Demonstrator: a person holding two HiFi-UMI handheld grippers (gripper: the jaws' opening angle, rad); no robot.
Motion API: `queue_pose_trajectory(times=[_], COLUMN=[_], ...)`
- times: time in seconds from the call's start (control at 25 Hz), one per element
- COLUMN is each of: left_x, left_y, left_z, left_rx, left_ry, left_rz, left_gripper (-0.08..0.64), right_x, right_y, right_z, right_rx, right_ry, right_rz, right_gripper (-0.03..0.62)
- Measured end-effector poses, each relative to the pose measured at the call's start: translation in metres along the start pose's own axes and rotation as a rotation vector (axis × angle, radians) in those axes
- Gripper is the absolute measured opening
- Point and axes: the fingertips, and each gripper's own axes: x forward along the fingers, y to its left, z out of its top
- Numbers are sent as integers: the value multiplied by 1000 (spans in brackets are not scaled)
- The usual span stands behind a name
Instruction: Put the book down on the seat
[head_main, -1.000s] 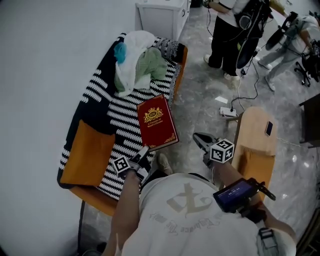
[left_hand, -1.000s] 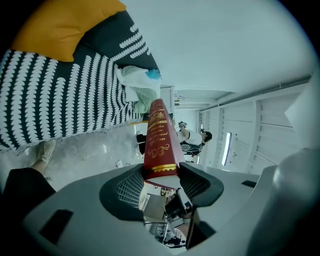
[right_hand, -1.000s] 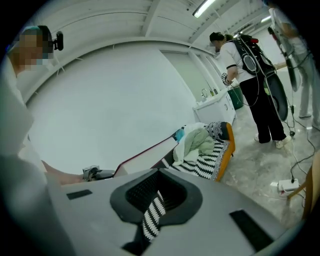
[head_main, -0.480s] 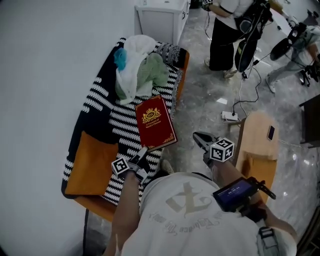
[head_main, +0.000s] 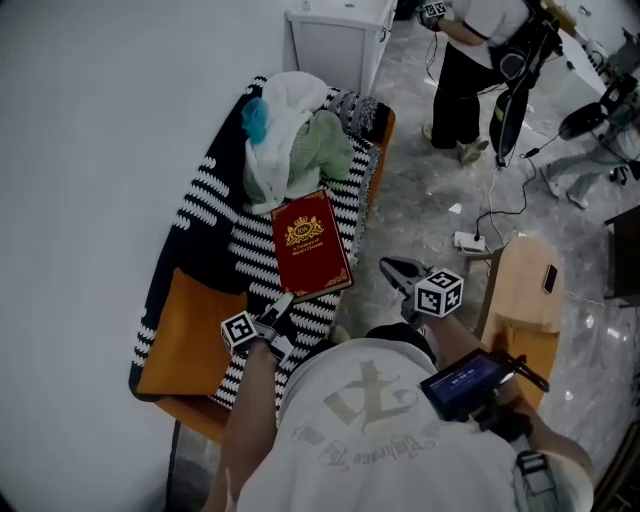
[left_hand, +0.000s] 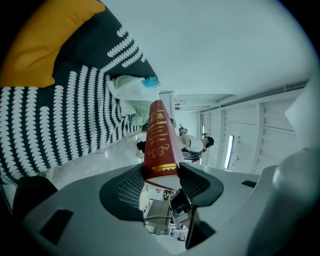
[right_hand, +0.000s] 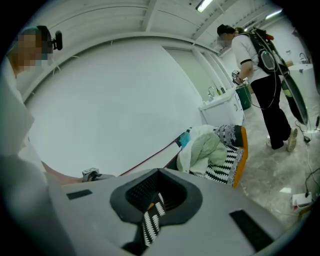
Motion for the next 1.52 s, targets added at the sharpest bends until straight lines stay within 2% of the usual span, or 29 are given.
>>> queue_pose_trajectory(times=[0.2, 0.44, 0.8, 1.0, 1.16, 1.4, 1.52], left_x=[-8, -11, 14, 24, 29, 43, 43], left_y=[-4, 6, -14, -14, -10, -4, 6], left_z=[12, 17, 44, 55, 60, 68, 68], left_rx=[-41, -41, -68, -70, -37, -73, -66], left_ry=[-9, -64, -169, -228, -254, -289, -303], left_rz=[13, 7, -57, -67, -56, -44, -43], left_gripper=[233, 233, 232, 232, 232, 232, 232], right_x=[22, 47, 107, 132, 148, 183, 196], right_y=[7, 1, -21, -32, -37, -45, -43], right_z=[7, 3, 55, 75, 81, 81, 73], right_rx=[8, -9, -64, -93, -108, -119, -141], right_ry=[35, 86, 159, 189, 211, 292, 328], right_rz=[19, 80, 191, 234, 264, 310, 330], right_gripper=[14, 15, 14, 14, 15, 14, 15])
